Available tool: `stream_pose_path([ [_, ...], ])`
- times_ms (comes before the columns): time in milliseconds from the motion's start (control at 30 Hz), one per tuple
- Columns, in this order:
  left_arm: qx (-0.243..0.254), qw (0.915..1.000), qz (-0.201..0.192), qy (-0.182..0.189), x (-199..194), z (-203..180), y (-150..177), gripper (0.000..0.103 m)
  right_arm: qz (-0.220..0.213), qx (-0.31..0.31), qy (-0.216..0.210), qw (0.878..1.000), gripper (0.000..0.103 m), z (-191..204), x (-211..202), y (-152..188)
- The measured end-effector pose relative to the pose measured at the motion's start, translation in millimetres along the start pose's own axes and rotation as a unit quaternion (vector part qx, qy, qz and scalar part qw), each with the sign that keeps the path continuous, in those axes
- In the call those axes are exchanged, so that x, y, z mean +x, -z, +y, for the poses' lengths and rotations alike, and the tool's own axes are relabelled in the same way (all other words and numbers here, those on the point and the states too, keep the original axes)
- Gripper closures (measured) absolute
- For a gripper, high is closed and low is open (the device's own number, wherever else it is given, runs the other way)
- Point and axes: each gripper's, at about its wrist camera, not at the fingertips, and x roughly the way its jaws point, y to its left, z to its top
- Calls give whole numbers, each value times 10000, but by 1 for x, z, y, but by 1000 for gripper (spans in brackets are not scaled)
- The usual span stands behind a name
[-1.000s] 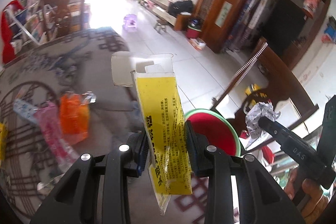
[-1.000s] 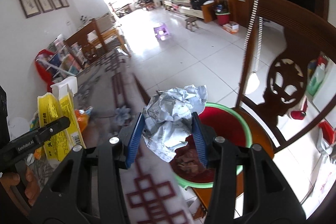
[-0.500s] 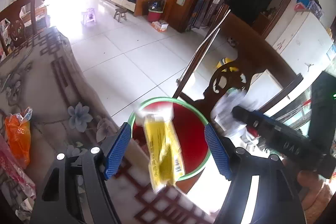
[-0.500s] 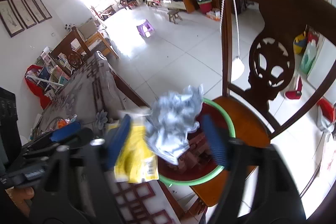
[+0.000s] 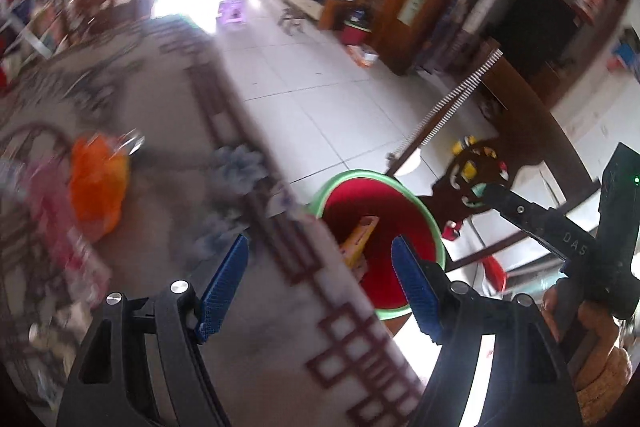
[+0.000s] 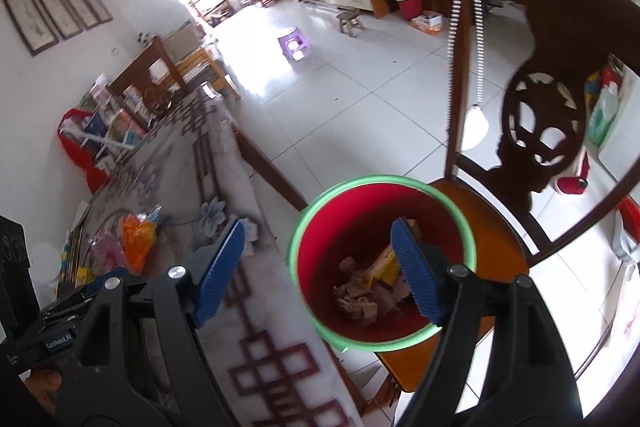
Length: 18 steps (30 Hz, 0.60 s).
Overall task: Collect trash
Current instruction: 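Carry both items over the red bucket and open both tools, then grasp white milk carton with left tool while right tool grasps crumpled paper pile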
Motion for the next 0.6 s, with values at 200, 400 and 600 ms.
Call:
stream_pose_path([
  [200,-349,9986,-204,-342,-28,43,10,32,128,-372,-264,9989,29,39,8,5],
  [400,-609,9948,-371,-724,-61,92,25,32,364,-729,-498,9954,29,78,12,21],
  [600,-166,9940,-63,-1080,-90,129,73,32,742,-1110,-681,9887,29,120,20,49],
])
